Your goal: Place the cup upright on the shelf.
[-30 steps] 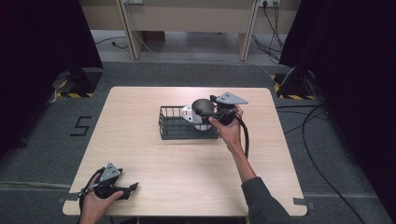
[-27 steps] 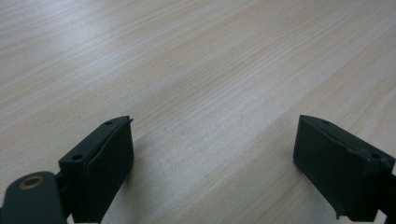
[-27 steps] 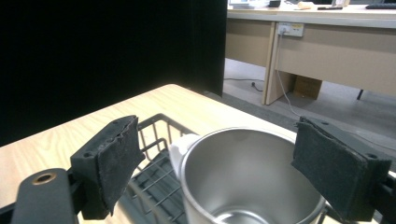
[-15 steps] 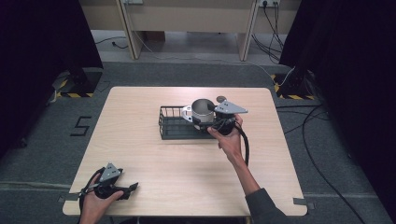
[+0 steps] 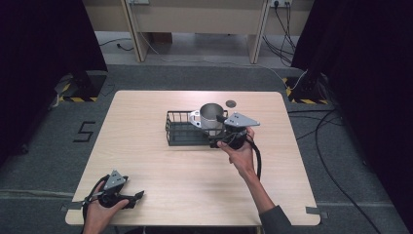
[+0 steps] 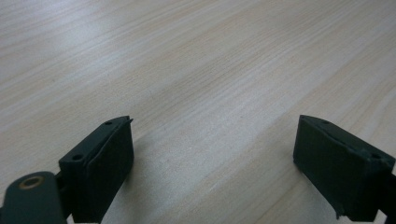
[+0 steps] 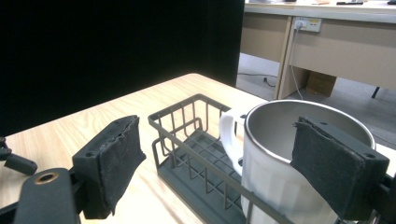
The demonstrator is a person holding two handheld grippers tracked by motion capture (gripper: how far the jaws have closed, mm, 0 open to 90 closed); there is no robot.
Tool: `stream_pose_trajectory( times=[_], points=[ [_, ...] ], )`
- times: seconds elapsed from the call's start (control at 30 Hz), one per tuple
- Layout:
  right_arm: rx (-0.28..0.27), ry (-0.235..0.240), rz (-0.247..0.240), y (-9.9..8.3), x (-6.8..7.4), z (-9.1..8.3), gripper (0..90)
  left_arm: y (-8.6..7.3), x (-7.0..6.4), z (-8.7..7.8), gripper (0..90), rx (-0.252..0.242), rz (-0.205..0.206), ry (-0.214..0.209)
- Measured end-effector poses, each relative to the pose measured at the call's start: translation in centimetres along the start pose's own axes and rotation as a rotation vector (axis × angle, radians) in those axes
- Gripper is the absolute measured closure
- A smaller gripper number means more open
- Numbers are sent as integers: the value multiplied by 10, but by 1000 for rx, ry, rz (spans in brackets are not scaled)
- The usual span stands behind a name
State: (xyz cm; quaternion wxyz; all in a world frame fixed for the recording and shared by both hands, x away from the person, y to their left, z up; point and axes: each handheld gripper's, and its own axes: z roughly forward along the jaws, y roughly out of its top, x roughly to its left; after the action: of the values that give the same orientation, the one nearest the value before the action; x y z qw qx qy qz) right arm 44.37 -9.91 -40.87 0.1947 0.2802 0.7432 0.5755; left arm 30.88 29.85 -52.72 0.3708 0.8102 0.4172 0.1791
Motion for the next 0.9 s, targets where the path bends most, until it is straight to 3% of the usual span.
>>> stream_pose_trajectory(
  times=[0.9],
  points=[
    [3, 35, 6, -19, 19, -23, 163, 0, 0, 0, 116, 0, -1, 0]
  ],
)
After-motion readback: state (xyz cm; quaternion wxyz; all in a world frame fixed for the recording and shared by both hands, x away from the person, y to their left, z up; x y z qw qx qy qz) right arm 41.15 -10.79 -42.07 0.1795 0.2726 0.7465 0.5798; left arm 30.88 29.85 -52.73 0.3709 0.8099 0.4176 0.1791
